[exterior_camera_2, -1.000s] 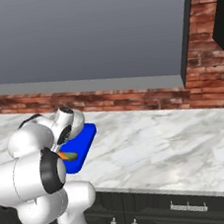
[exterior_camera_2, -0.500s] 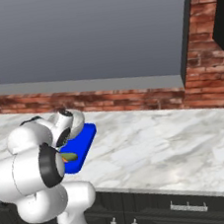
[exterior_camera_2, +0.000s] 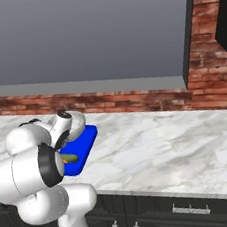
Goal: Place the two vegetables and bowl onto the tray for setting up a vegetable dip station.
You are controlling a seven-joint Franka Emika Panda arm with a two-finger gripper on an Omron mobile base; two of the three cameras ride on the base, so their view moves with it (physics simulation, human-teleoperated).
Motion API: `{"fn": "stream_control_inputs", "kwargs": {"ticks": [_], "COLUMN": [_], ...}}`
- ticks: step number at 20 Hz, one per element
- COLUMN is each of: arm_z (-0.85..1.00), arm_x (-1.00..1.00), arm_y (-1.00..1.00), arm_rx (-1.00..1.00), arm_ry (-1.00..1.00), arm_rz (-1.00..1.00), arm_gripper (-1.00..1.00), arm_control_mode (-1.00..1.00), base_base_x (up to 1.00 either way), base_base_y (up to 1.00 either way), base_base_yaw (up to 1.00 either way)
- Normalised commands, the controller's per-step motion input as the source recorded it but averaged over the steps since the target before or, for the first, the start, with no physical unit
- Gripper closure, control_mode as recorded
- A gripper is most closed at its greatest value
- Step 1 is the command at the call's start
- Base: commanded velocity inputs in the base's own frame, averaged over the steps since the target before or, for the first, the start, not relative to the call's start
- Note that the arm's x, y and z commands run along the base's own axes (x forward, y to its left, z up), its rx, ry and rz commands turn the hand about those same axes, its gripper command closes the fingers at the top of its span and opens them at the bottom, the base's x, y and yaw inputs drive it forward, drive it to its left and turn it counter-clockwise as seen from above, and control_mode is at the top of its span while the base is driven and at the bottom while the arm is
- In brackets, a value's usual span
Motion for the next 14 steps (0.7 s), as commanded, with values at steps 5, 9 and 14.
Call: {"fn": "stream_control_inputs", "kwargs": {"ticks": [5, 9, 14], "arm_z": [-0.16, -0.15, -0.1], "arm_x": [-0.03, 0.0, 0.0], "arm_y": [0.07, 0.03, 0.0], "arm_rx": [0.0, 0.0, 0.0], "arm_ry": [-0.11, -0.05, 0.0], "arm_rz": [0.0, 0.0, 0.0], "arm_gripper": [1.0, -1.0, -1.0], "arm_control_mode": [-1.0, -1.0, -1.0], "base_base_x": [0.0, 0.0, 0.0], "base_base_y": [0.0, 0.0, 0.0], "base_base_yaw": [0.0, 0.0, 0.0]}}
